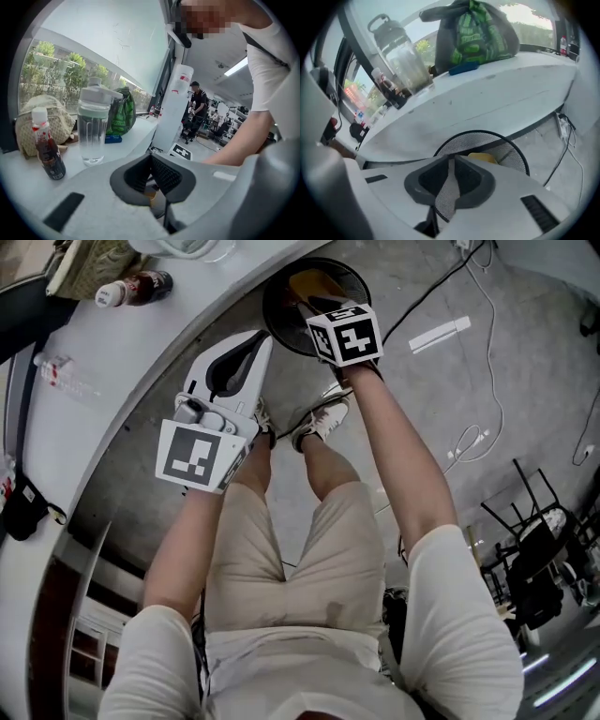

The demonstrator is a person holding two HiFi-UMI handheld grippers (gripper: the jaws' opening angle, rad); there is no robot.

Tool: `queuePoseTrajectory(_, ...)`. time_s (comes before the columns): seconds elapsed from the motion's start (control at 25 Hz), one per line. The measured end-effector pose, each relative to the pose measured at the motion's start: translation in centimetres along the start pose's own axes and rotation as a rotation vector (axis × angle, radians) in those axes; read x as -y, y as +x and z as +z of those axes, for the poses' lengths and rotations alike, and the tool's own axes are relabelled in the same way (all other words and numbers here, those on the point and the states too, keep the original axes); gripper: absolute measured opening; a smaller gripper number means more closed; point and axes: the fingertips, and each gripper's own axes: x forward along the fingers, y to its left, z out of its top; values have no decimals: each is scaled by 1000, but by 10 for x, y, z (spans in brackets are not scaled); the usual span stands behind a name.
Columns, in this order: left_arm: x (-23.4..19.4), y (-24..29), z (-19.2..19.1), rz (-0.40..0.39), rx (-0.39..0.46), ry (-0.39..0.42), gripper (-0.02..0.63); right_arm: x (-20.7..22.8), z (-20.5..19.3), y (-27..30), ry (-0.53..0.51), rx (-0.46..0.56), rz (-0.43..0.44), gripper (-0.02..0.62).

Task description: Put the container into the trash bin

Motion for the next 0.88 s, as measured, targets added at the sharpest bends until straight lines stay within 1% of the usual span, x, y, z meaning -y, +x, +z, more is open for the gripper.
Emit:
queuePoseTrajectory(0.04, 3, -3, 6, -2, -5, 6, 17, 3, 4, -9, 44, 21, -11, 19)
queuePoseTrajectory(0.08, 6, -6, 13, -5, -7, 14, 17, 4, 8, -18, 87, 41, -17, 2)
queuePoseTrajectory(0.16, 12, -14, 26, -15, -2, 24, 17, 1, 11, -36, 159, 65, -9, 2)
queuePoseTrajectory(0.28, 19, -29, 49, -14, 3, 26, 17, -10, 15, -65, 256, 97, 26, 0)
queuePoseTrajectory(0.36, 23, -40, 65, -11, 4, 25, 17, -14, 22, -87, 291, 124, 21, 0)
queuePoseTrajectory(0.4, 26, -46, 74, -12, 4, 25, 17, -18, 26, -98, 283, 130, 13, 0)
queuePoseTrajectory(0.56, 40, -69, 106, -29, 19, 29, 17, -39, 47, -141, 187, 134, -12, 0)
queuePoseTrajectory(0.72, 50, -88, 138, -27, 57, 47, 17, -57, 75, -184, 190, 195, -17, 0)
queuePoseTrajectory(0.88, 59, -111, 168, -16, 77, 53, 17, -83, 90, -222, 134, 217, -27, 0)
